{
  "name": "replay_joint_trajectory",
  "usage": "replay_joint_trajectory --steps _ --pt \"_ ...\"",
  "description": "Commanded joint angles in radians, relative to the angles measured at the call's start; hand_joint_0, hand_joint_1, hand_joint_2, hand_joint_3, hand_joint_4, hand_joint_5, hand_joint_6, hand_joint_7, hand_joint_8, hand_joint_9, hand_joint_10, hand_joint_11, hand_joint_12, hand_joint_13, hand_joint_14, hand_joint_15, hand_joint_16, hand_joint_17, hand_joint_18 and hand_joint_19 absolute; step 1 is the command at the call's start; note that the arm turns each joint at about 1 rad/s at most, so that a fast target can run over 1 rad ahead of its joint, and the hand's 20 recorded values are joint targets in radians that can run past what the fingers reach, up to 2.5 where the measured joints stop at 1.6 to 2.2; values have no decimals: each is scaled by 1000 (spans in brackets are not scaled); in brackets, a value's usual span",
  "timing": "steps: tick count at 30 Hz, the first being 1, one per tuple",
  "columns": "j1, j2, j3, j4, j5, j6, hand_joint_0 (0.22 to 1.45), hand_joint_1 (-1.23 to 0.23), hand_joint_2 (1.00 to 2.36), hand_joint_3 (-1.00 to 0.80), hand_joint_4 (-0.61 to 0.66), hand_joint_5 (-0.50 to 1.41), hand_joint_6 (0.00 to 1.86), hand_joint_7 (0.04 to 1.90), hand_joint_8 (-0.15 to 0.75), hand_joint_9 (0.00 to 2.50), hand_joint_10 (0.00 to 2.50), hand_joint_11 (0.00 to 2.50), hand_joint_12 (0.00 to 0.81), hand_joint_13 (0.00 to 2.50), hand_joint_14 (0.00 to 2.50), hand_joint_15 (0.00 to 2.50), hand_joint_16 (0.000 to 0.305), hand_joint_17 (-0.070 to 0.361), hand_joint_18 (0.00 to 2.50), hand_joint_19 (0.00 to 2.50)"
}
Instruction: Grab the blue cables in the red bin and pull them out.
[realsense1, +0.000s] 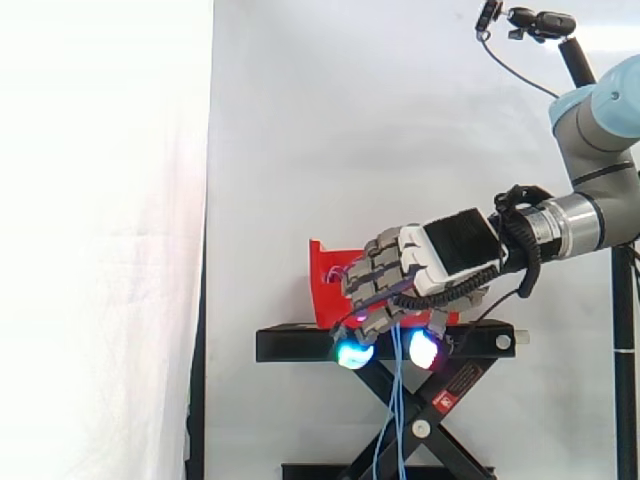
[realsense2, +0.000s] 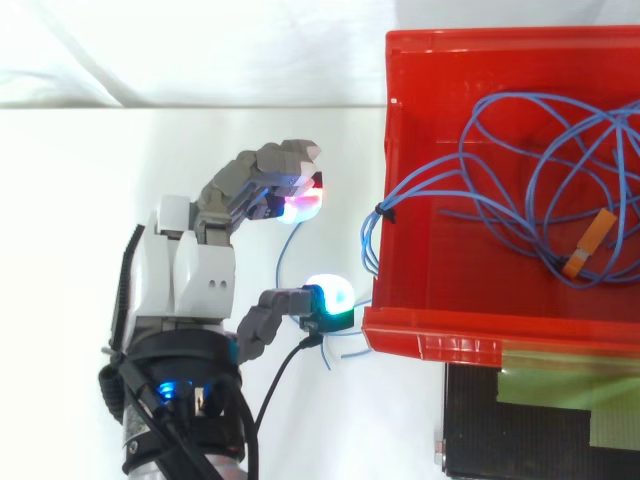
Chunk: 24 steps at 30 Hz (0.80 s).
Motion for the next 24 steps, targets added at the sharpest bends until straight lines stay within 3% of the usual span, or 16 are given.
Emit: replay_joint_trajectory --steps 1,13,16,19,24 --pt "-1 0 10 -10 -1 -2 606 -1144 1000 -1000 10 498 66 674 219 679 28 883 368 648 20 577 56 127 660 799" --pt "-1 0 24 -39 0 -23 546 -1175 1000 -1000 86 432 8 681 245 613 25 862 391 605 20 543 63 142 673 758" --pt "-3 0 24 -39 0 -25 541 -1168 1000 -1000 106 458 61 665 253 648 24 867 394 626 21 556 64 144 687 771" --pt "-1 0 26 -39 0 -31 542 -1165 1000 -1000 110 466 227 599 260 676 23 882 396 647 21 557 63 143 706 768" --pt "-6 0 26 -39 0 -42 565 -1162 1000 -1000 90 450 300 584 254 674 25 879 390 645 19 555 62 140 703 764"
